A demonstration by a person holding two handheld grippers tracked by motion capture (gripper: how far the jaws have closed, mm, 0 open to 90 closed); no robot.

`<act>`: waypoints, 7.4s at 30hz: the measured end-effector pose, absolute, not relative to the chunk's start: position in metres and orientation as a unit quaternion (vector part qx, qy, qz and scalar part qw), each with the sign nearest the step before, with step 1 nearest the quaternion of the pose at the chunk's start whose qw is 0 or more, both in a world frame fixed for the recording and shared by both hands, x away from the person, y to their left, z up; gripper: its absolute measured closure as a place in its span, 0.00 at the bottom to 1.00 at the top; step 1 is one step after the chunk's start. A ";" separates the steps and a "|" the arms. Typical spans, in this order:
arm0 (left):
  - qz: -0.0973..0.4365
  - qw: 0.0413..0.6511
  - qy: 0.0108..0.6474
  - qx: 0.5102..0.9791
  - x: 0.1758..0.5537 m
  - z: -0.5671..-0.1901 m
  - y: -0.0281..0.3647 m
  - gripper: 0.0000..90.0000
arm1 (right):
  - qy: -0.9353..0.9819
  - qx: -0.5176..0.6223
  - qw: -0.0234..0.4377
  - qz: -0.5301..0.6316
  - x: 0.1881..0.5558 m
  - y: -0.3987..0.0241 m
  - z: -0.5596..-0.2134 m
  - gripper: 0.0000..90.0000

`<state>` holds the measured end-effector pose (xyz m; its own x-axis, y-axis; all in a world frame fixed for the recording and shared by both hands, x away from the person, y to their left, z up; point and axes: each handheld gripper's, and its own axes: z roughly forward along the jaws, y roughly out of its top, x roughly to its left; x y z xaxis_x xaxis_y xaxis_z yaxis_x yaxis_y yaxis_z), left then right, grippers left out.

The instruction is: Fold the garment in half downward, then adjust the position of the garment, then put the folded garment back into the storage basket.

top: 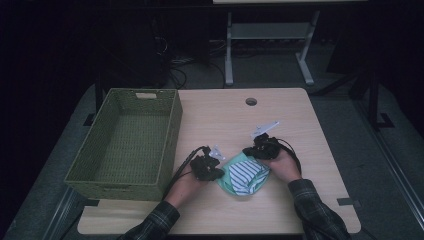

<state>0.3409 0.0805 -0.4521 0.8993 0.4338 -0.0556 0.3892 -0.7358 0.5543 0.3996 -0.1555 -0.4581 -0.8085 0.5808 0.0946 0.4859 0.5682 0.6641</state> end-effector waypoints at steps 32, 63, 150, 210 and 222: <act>-0.026 0.392 0.174 0.903 0.307 -0.425 0.036 1.00 | 0.888 0.268 0.053 0.371 0.422 -0.129 -0.446 1.00; -0.006 0.316 0.192 0.929 0.322 -0.447 0.053 1.00 | 0.888 0.295 0.049 0.349 0.412 -0.166 -0.461 1.00; 0.021 0.262 0.136 0.955 0.357 -0.449 0.058 0.55 | 0.831 0.393 0.150 0.363 0.327 -0.271 -0.483 0.13; 0.015 0.331 0.210 0.920 0.363 -0.349 0.087 0.86 | 0.828 0.404 0.150 0.358 0.328 -0.271 -0.483 0.09; 0.038 0.335 0.215 0.916 0.365 -0.319 0.110 0.86 | 0.828 0.404 0.150 0.358 0.328 -0.271 -0.483 0.09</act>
<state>0.3649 0.1101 -0.3190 0.9047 0.4196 -0.0738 0.3682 -0.6827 0.6311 0.3279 -0.2708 -0.4830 -0.6278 0.7773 0.0410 0.5625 0.4166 0.7142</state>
